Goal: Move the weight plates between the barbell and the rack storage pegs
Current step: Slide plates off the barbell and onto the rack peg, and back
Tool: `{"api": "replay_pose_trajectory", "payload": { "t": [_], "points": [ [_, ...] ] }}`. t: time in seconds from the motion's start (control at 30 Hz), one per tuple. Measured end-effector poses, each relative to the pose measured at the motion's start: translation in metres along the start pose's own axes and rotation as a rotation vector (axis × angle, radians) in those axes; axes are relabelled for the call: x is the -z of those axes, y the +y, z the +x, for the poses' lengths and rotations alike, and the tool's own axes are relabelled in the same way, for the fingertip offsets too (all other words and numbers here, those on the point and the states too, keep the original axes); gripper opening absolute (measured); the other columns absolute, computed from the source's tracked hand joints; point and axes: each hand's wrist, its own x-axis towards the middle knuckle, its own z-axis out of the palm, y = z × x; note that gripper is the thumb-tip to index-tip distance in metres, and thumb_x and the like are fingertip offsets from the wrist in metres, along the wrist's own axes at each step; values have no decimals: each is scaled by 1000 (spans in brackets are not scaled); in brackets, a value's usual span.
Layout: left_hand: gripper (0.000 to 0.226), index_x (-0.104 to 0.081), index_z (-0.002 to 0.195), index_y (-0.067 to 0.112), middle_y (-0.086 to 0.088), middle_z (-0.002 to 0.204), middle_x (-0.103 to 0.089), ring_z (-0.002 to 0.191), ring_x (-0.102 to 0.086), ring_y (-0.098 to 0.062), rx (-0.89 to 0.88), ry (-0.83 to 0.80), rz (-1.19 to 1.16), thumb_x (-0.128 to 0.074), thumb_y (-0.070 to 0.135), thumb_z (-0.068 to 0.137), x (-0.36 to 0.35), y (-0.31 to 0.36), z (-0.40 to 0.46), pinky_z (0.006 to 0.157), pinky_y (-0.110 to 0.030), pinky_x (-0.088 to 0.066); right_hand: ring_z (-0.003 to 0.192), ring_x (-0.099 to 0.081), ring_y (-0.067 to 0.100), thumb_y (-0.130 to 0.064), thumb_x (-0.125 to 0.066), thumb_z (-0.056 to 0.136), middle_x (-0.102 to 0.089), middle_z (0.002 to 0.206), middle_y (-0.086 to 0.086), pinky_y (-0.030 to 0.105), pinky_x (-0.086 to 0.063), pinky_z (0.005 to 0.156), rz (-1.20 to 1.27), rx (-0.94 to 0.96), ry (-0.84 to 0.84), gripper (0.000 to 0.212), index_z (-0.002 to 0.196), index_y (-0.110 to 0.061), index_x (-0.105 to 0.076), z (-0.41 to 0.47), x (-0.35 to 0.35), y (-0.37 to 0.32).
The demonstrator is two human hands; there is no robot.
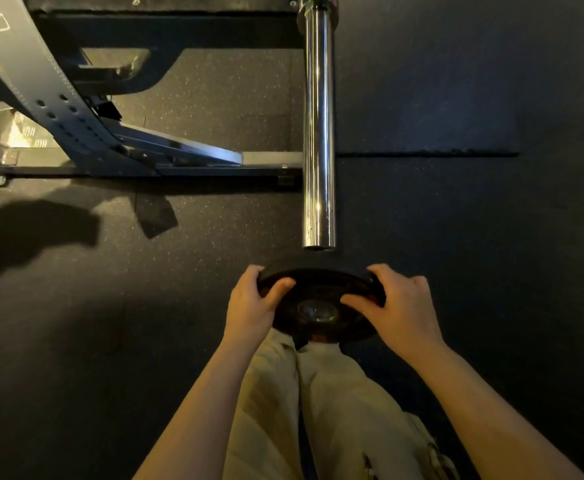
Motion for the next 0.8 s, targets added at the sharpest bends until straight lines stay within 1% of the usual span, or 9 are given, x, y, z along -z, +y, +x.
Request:
{"api": "replay_pose_trajectory", "payload": {
  "t": [0.07,0.17,0.23,0.27,0.37,0.43,0.57,0.73,0.8],
  "points": [
    [30,-54,96,22,2,89,-62,84,-63,-12,161,-47,-7,-58,50,84,-13,-22,-16,67,-22,-48,73,-37,-13,-46,-68,81,-44,78,-26,25,-33,90,36,-102,-117,33,106,-33,-50,-16,-15,8],
    [26,-56,94,21,3,86,-63,79,-61,-8,325,-61,-28,-58,47,88,-26,-49,-36,62,-20,-43,80,-48,-4,-49,-69,78,-51,80,-24,31,-40,95,80,-219,-241,37,107,-33,-54,-30,-39,18],
    [31,-59,98,19,0,89,-65,82,-63,-11,380,-43,-63,-59,49,87,-25,-57,-42,68,-25,-49,84,-54,-1,-52,-69,75,-57,82,-20,33,-40,97,101,-243,-257,40,107,-30,-58,-34,-47,20],
    [33,-59,99,19,0,90,-65,83,-64,-12,396,-32,-79,-59,49,86,-23,-59,-44,72,-27,-51,86,-55,-1,-53,-68,74,-59,83,-19,33,-40,98,116,-242,-265,39,104,-32,-57,-35,-50,18],
    [33,-59,99,22,0,90,-67,84,-66,-14,395,-12,-129,-61,50,83,-8,-59,-48,79,-34,-54,87,-58,0,-51,-69,70,-61,84,-17,43,-47,96,179,-225,-273,32,95,-42,-50,-31,-53,5],
    [39,-60,98,21,-2,89,-68,83,-67,-15,382,25,-188,-63,55,77,9,-56,-52,83,-39,-55,88,-59,1,-50,-70,69,-63,85,-16,43,-48,94,223,-206,-270,29,90,-44,-51,-27,-50,-12],
    [69,-63,96,18,-4,88,-69,84,-69,-20,423,112,-396,-64,68,50,50,-60,-66,82,-39,-55,84,-62,-1,-46,-73,70,-66,86,-13,33,-54,84,277,-140,-290,29,93,-37,-58,-19,-56,-54],
    [78,-64,95,20,-4,90,-70,88,-68,-20,557,260,-584,-66,73,38,91,-94,-82,87,-43,-53,83,-61,-7,-41,-75,72,-67,88,-13,20,-50,75,292,-119,-418,29,96,-33,-61,-7,-92,-107],
    [86,-64,100,23,-1,95,-70,93,-67,-19,627,292,-620,-66,78,34,108,-113,-88,91,-45,-51,83,-61,-8,-37,-77,73,-67,89,-13,19,-49,73,309,-138,-457,29,97,-32,-62,-4,-110,-129]
  ]
}}
